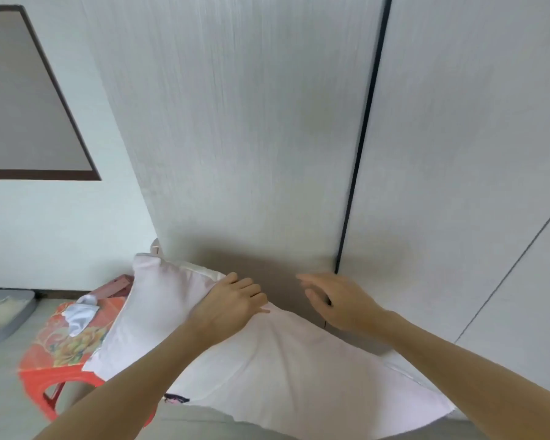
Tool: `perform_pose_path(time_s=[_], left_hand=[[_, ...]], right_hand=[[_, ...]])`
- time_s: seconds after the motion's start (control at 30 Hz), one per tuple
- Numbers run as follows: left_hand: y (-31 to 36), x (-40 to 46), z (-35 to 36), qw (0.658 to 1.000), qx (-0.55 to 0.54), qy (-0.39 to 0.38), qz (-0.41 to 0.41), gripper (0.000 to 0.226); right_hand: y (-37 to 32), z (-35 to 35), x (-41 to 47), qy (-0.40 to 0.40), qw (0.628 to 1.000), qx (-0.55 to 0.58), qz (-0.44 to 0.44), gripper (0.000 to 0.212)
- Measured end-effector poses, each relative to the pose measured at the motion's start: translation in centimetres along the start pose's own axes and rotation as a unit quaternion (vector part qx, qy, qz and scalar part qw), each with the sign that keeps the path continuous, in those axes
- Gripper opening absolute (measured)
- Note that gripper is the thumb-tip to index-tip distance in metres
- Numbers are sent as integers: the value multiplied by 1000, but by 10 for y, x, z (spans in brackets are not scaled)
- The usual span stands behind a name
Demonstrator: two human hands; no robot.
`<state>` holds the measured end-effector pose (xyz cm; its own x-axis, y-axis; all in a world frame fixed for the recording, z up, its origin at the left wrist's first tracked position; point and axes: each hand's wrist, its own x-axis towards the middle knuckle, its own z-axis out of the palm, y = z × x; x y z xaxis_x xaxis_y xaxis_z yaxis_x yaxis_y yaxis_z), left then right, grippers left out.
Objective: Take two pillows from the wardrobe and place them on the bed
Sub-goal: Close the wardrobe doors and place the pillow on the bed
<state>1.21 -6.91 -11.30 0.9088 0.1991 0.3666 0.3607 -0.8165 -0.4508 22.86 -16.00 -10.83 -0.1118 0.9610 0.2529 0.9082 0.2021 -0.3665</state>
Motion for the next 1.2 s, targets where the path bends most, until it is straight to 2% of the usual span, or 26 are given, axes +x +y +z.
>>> perform_pose_path(time_s=[0.1,0.17,0.2,0.27,0.4,0.5,0.6,0.67,0.73,0.83,0.9,1.07,1.2], left_hand=[[-5,-28,-9,998,-7,-1,-65,40],[-7,-52,-13,993,-21,5,-119,52],[-8,-66,-17,989,-22,12,-149,59],[-12,-93,-28,978,-22,12,-209,63],[-25,-152,-48,948,22,-13,-316,34],[-39,-210,-69,922,78,-28,-379,33],[-62,-274,-95,882,106,-4,-460,32],[-81,-330,-116,848,124,16,-515,31],[-94,-387,-137,813,147,20,-563,25],[-91,-473,-173,744,165,-4,-648,35],[-81,-529,-200,709,180,-50,-680,45],[-79,-615,-258,666,210,-150,-700,61],[-75,-677,-293,634,251,-170,-712,42]], right_hand=[[-18,39,-10,-150,985,79,19,67],[-34,65,-5,-205,977,62,10,88],[-44,77,-1,-209,977,50,4,91],[-68,102,10,-178,983,38,-4,83],[-128,151,30,-48,996,36,-69,35],[-191,181,50,-4,990,95,-107,15],[-265,207,82,-2,982,126,-142,10],[-328,226,102,-9,974,150,-171,23],[-387,244,114,-3,964,177,-200,23],[-469,272,118,-16,947,190,-259,13],[-526,291,118,-29,931,198,-306,8],[-652,322,111,-38,869,253,-425,2],[-742,347,99,-68,822,282,-490,1]])
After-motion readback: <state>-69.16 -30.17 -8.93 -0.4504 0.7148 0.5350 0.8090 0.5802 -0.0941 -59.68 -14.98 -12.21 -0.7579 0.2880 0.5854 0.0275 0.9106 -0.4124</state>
